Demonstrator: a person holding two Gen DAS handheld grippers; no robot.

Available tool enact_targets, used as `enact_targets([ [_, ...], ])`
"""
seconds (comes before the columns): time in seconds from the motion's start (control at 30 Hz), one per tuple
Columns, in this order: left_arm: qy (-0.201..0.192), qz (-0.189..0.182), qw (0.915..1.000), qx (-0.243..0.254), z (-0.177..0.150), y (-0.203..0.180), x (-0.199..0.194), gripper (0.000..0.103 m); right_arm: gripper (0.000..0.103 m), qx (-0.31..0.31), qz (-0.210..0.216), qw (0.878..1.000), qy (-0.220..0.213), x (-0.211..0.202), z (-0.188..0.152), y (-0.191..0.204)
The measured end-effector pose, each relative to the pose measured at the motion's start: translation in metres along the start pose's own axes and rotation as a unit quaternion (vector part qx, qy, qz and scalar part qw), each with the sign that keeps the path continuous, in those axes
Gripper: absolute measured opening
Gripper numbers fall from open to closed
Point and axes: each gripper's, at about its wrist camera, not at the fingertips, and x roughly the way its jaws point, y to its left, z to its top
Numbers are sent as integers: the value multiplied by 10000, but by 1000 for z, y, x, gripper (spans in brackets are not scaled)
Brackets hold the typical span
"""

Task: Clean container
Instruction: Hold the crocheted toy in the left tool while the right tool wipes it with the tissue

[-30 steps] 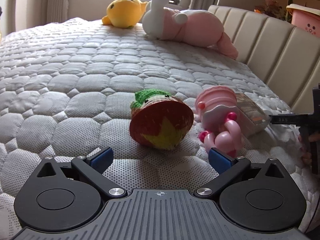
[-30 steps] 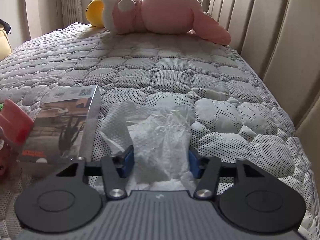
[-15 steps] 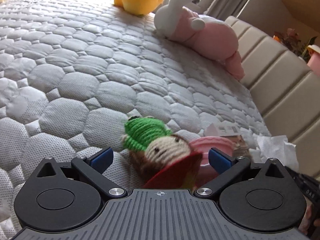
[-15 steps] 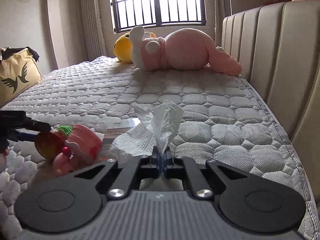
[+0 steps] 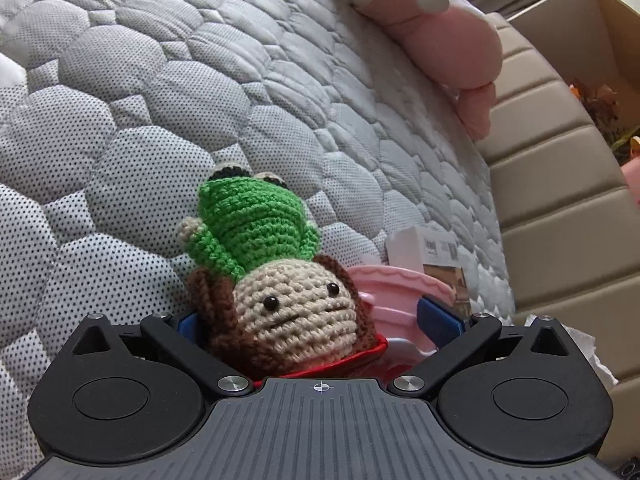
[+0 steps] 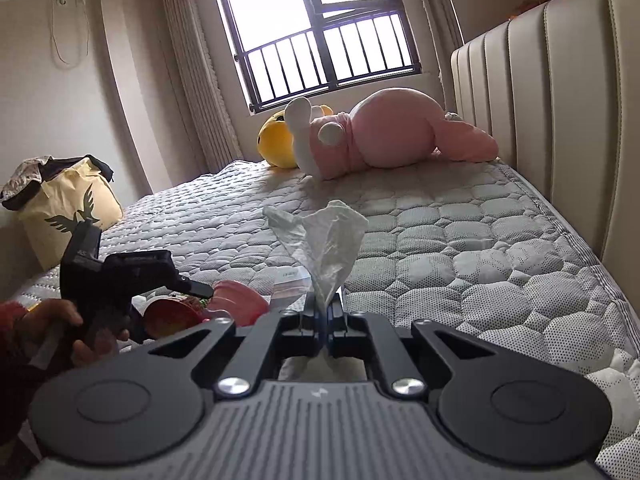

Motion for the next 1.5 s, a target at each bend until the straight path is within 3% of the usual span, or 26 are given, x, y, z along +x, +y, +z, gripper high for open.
enact_targets([
  [0.23, -34, 150, 9996, 254, -2, -9, -4, 101, 5, 252, -117, 9996, -13, -9, -4, -10],
  [0.27, -135, 160, 9991, 377, -5, -10, -7, 95, 5, 248, -117, 9996, -44, -11, -3, -8],
  [0.3, -242, 211, 9979, 561, -8, -10, -11, 79, 5, 235, -121, 9996, -83, -14, -2, -7],
  [0.47, -716, 400, 9841, 1578, -35, -13, -29, 78, 5, -12, 50, 9996, -281, -29, 14, 16],
  [0.57, -892, 576, 9671, 2312, -56, -18, -46, 78, 5, -279, 336, 9985, -336, -39, 30, 41],
  [0.63, -951, 726, 9499, 2888, -70, -21, -60, 78, 5, -519, 552, 9967, -306, -40, 40, 61],
  [0.7, -868, 816, 9396, 3208, -80, -18, -69, 78, 5, -695, 838, 9938, -219, -34, 47, 83],
  [0.87, -754, 942, 9288, 3503, -95, -7, -80, 78, 5, -780, 1774, 9808, 211, 12, 52, 148],
  [0.97, -860, 905, 9292, 3479, -99, -3, -85, 79, 5, -639, 2324, 9682, 674, 56, 42, 184],
  [1.03, -865, 867, 9318, 3417, -99, 1, -84, 79, 5, -674, 2410, 9631, 995, 86, 32, 200],
  [1.2, -911, 830, 9279, 3519, -101, 3, -85, 79, 5, -996, 2020, 9581, 1770, 144, 4, 211],
  [1.37, -889, 703, 9220, 3701, -101, 8, -83, 80, 5, -1108, 1473, 9626, 1987, 153, -11, 187],
  [1.43, -876, 601, 9137, 3922, -101, 9, -82, 80, 5, -1139, 1219, 9645, 2047, 153, -13, 175],
  [1.5, -843, 528, 8963, 4321, -103, 10, -83, 80, 5, -1199, 910, 9665, 2080, 152, -15, 163],
])
